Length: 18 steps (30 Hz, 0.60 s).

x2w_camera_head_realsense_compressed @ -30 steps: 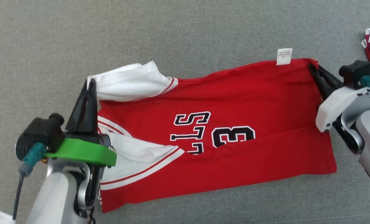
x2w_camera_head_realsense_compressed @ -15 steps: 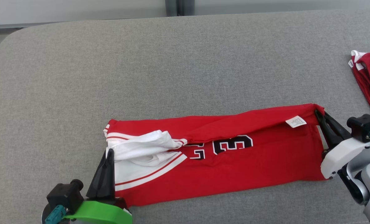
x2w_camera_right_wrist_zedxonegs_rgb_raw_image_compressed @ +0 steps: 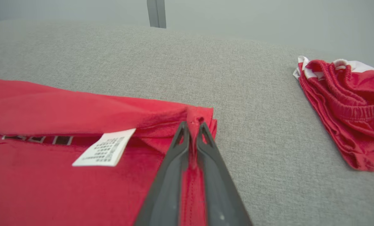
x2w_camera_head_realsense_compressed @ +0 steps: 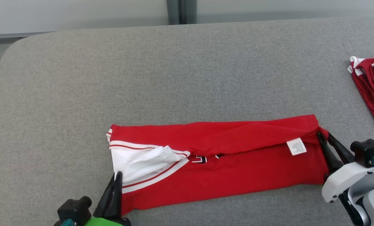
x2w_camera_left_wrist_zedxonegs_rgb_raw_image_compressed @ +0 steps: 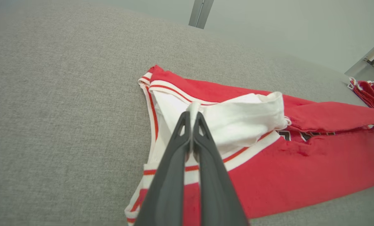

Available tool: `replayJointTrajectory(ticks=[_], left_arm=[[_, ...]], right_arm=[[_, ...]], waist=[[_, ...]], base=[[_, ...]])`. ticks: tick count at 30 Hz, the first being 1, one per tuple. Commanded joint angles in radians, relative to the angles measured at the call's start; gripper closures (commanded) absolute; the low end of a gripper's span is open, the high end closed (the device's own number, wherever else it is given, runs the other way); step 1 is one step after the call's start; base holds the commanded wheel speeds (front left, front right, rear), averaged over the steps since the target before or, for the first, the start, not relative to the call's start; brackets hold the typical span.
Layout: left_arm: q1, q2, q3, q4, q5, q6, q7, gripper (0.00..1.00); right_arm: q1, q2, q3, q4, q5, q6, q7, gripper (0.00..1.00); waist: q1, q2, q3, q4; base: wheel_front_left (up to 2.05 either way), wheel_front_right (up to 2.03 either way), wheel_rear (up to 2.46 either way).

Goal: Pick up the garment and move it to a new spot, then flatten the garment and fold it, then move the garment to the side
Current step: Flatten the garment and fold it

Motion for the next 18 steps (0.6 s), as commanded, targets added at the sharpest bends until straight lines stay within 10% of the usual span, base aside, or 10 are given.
replayJointTrajectory(ticks=[1, 18], left_arm=[[0.027, 0.012, 0.002, 0.01, -0.004, -0.007, -0.01, 0.0], [0.02, 0.006, 0.076, -0.03, -0.001, 0.018, -0.084, 0.0]], right_arm=[[0.025, 0.008, -0.011, -0.008, -0.009, -0.001, -0.015, 0.0], [0.106, 0.117, -0.228, -0.04, -0.066, -0.001, 0.02, 0.0]], waist=[[0.0, -0.0001, -0.01, -0.002], [0.0, -0.0001, -0.075, -0.02]], base=[[0.0, 0.0, 0.0], [0.0, 0.0, 0.0]])
